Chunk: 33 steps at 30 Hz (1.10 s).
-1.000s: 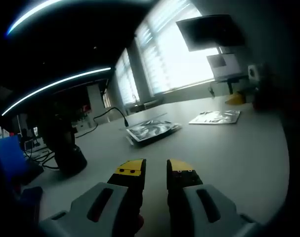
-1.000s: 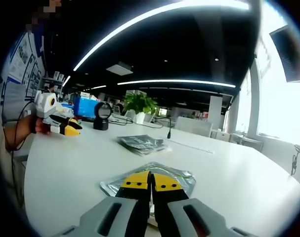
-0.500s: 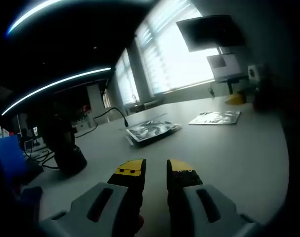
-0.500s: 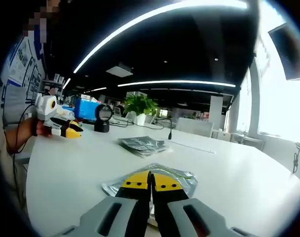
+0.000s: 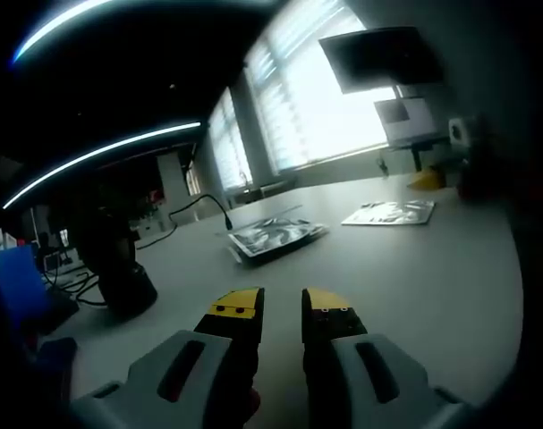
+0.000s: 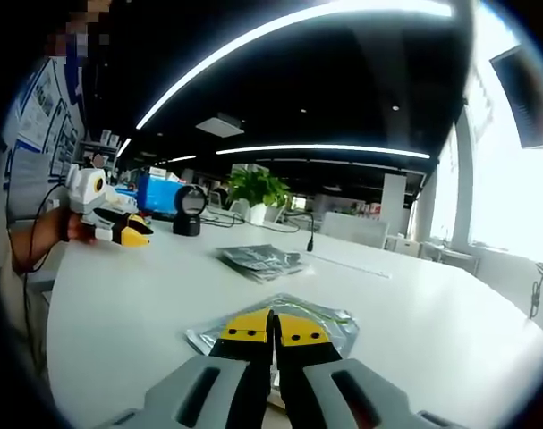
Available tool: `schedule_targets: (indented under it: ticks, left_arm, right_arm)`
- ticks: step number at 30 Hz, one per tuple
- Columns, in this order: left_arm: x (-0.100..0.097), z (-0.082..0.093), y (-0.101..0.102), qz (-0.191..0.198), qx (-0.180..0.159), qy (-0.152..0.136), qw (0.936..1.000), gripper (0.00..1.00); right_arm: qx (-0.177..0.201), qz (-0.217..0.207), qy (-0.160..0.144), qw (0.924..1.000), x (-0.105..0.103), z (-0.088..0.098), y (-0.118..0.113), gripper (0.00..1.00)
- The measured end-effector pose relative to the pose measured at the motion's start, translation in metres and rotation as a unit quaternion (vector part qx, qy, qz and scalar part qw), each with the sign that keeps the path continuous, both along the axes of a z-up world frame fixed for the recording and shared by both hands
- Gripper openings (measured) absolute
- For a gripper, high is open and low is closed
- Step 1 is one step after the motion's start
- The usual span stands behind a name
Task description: Clip sheet goods on table flip sheet goods clip sheet goods scan sheet goods put sheet goods back to table
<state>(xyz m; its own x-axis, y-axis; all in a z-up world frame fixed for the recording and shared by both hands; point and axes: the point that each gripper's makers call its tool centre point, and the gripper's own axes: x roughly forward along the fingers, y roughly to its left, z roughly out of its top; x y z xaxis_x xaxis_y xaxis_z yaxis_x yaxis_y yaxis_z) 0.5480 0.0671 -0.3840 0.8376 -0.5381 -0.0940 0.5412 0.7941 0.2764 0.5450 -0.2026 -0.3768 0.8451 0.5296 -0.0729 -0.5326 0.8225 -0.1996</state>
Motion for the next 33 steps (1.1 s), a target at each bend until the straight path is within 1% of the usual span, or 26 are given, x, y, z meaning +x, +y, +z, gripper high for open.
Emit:
schedule_targets:
  ticks: [4,7,11,14,18,20,22,25,27,28,29,31,33]
  left_arm:
    - [0.001,0.000,0.000,-0.001,-0.001,0.000,1.0000,0.09]
    - [0.002,-0.001,0.000,-0.001,-0.002,0.001,1.0000,0.09]
    - [0.002,-0.001,0.001,0.000,-0.002,0.001,1.0000,0.09]
    - [0.003,-0.002,0.001,0.000,-0.002,0.002,1.0000,0.09]
    - [0.003,-0.002,0.001,0.000,-0.001,0.002,1.0000,0.09]
    - [0.002,-0.002,0.001,0.000,0.000,0.002,1.0000,0.09]
    - [0.001,-0.002,0.001,0.000,0.000,0.002,1.0000,0.09]
    - [0.001,-0.003,0.001,0.000,0.000,0.001,1.0000,0.09]
    - [0.001,-0.003,0.001,0.000,0.000,0.002,1.0000,0.09]
    - [0.001,-0.003,0.001,0.000,0.000,0.002,1.0000,0.09]
    - [0.001,-0.003,0.001,0.000,0.001,0.002,1.0000,0.09]
    - [0.000,-0.003,0.001,0.001,0.000,0.002,1.0000,0.09]
    - [0.000,-0.003,0.001,0.001,0.001,0.002,1.0000,0.09]
  right_arm:
    - [0.005,-0.002,0.002,1.0000,0.001,0.001,-0.001,0.00]
    - [0.000,-0.005,0.003,1.0000,0.001,0.000,-0.002,0.00]
    - [0.012,-0.017,0.005,0.9998,0.004,0.004,-0.008,0.00]
    - [0.013,-0.017,0.011,0.9997,0.004,0.004,-0.007,0.00]
    - [-0.015,-0.017,0.020,0.9996,0.007,0.001,-0.004,0.01]
    - [-0.016,-0.018,0.019,0.9995,0.009,0.003,-0.004,0.01]
    - [-0.016,-0.025,0.024,0.9993,0.014,0.006,-0.007,0.01]
    - [-0.032,-0.040,0.038,0.9980,0.024,0.008,-0.013,0.01]
    - [-0.033,-0.038,0.037,0.9980,0.029,0.011,-0.013,0.01]
    - [-0.037,-0.035,0.046,0.9976,0.033,0.010,-0.012,0.01]
    - [-0.045,-0.041,0.056,0.9965,0.038,0.008,-0.015,0.01]
    - [-0.054,-0.048,0.062,0.9954,0.045,0.008,-0.018,0.01]
    - [-0.054,-0.049,0.068,0.9950,0.051,0.008,-0.021,0.02]
